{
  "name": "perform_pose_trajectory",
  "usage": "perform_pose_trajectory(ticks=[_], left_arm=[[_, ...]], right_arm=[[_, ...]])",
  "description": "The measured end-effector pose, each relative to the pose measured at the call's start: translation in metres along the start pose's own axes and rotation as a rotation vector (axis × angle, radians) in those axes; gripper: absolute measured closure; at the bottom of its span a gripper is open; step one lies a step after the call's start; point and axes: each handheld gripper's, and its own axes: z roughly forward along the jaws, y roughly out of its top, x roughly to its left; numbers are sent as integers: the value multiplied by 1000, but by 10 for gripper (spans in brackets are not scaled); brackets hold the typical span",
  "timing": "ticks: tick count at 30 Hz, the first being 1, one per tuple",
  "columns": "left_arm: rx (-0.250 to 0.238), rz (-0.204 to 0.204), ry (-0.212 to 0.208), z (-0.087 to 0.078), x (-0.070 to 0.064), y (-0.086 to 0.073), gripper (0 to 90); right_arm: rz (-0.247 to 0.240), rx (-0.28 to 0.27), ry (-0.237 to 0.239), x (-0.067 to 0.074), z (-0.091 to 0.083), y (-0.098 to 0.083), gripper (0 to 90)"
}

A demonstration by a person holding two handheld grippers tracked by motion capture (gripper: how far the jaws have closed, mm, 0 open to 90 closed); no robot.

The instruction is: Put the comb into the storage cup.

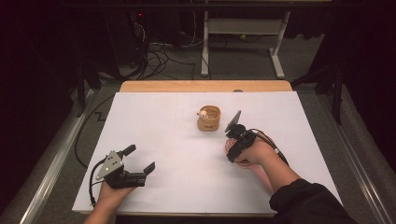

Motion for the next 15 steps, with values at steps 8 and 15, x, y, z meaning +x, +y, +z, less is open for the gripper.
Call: perform_pose_trajectory(ticks=[8, 15], left_arm=[[0, 0, 0, 0, 1, 0, 15], [-4, -1, 3, -1, 1, 0, 15]], right_arm=[[-5, 2, 7, -2, -1, 1, 206], [-10, 6, 10, -2, -2, 2, 207]])
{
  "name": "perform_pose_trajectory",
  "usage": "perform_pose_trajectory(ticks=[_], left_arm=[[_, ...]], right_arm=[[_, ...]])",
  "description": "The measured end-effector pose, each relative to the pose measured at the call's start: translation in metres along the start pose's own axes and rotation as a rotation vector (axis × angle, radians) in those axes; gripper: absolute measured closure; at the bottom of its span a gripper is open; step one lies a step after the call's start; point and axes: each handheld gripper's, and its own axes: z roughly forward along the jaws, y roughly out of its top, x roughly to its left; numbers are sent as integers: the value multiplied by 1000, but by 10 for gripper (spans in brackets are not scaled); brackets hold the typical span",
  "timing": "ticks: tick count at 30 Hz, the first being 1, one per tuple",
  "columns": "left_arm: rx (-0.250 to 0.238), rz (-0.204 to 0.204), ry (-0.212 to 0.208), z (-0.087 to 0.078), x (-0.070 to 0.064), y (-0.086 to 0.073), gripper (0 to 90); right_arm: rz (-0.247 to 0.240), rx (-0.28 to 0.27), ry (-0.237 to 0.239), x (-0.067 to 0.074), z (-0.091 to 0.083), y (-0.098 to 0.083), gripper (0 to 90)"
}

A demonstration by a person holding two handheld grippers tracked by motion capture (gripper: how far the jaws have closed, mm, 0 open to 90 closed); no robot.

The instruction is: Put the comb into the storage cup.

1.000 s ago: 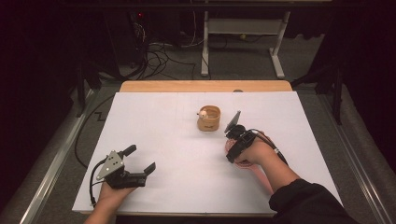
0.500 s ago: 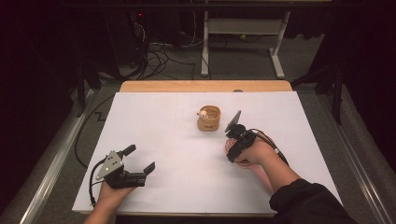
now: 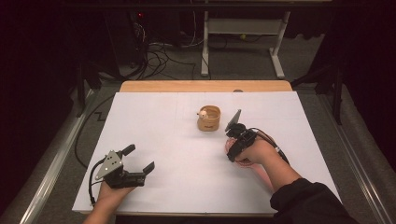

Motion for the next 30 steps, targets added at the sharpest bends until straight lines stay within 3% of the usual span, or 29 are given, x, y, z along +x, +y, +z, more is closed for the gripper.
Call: perform_pose_trajectory(ticks=[10, 11, 15, 21, 27, 30], left_arm=[[-1, 0, 2, 0, 0, 0, 15], [-1, 0, 2, 0, 0, 0, 16], [-1, 0, 0, 0, 0, 0, 16], [-1, -2, 0, 0, 0, 0, 16], [-2, -2, -1, 0, 0, 0, 16], [-3, -4, -1, 0, 0, 0, 16]], right_arm=[[-18, -5, -2, 1, -7, -1, 208], [4, 3, -6, 2, -9, -1, 208], [-25, -12, -14, 1, -13, -2, 208], [-9, -19, -13, 2, -20, -5, 208], [-17, -53, -10, 2, -27, -8, 207], [-7, -112, -8, 2, -34, -11, 207]])
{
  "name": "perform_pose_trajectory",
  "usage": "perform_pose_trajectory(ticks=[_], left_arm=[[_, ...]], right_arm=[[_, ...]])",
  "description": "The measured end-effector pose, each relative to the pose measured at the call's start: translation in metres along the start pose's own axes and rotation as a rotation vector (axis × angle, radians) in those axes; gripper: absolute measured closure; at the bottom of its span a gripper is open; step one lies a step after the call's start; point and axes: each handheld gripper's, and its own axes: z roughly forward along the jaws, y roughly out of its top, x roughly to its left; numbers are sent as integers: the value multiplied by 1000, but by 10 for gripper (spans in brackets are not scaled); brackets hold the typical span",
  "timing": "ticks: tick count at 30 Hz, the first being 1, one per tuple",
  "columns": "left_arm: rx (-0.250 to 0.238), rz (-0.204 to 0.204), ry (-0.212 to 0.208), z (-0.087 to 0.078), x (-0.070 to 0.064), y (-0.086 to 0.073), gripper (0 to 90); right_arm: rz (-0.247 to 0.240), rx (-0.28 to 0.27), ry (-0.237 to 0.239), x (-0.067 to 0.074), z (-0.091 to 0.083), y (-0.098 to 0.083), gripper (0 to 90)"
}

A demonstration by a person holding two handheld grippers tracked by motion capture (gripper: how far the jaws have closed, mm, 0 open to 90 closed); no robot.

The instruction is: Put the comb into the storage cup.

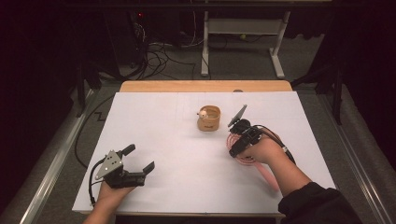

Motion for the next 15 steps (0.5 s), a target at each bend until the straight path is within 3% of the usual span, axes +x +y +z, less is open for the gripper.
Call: perform_pose_trajectory(ticks=[3, 5, 8, 15], left_arm=[[1, -1, 0, 0, 0, 0, 16], [2, -1, -1, 0, 0, 0, 15], [2, 1, 1, 0, 0, 0, 16], [2, 0, 3, 0, 0, 0, 19]], right_arm=[[1, -34, 4, 0, -5, -2, 207], [10, -89, 7, -1, -14, -5, 207], [21, -114, 21, -2, -19, -8, 207], [38, -216, 8, -6, -29, -17, 206]])
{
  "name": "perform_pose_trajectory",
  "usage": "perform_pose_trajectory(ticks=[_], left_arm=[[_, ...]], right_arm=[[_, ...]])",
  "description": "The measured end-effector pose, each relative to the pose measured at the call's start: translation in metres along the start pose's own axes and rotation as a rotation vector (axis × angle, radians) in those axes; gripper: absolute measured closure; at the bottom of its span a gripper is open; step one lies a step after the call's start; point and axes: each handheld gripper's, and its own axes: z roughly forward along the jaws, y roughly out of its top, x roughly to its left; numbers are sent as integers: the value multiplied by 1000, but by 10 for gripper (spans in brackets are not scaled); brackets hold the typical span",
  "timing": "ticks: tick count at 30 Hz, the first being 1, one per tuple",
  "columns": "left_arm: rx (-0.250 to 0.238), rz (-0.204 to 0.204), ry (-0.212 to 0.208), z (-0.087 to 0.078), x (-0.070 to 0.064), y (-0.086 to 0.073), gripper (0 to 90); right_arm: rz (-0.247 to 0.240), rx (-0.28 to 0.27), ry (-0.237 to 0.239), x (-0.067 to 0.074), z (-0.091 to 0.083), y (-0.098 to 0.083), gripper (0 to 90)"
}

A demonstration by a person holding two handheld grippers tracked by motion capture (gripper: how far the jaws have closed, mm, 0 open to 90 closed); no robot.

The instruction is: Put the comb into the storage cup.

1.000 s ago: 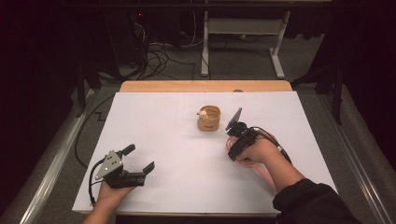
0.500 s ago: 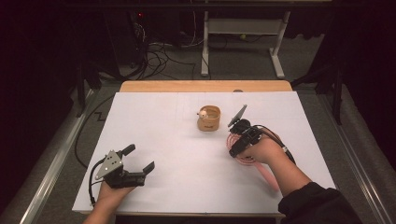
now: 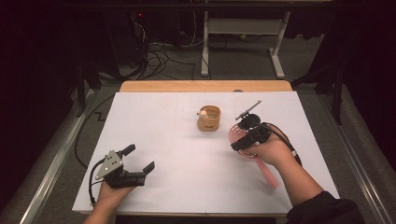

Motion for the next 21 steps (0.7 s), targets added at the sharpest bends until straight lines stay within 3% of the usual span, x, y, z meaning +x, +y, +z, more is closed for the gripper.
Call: perform_pose_trajectory(ticks=[4, 8, 14, 21], left_arm=[[4, 3, 2, 0, 0, 0, 12], [3, 1, 2, 1, 1, 0, 8], [0, -3, 5, 0, 1, 0, 8], [-3, -9, 9, -1, 2, 0, 8]], right_arm=[[11, -73, -2, -1, -6, -5, 206], [17, -103, 7, -1, -10, -8, 206], [25, -194, 17, -1, -18, -12, 206], [22, -289, -4, 2, -26, -17, 206]])
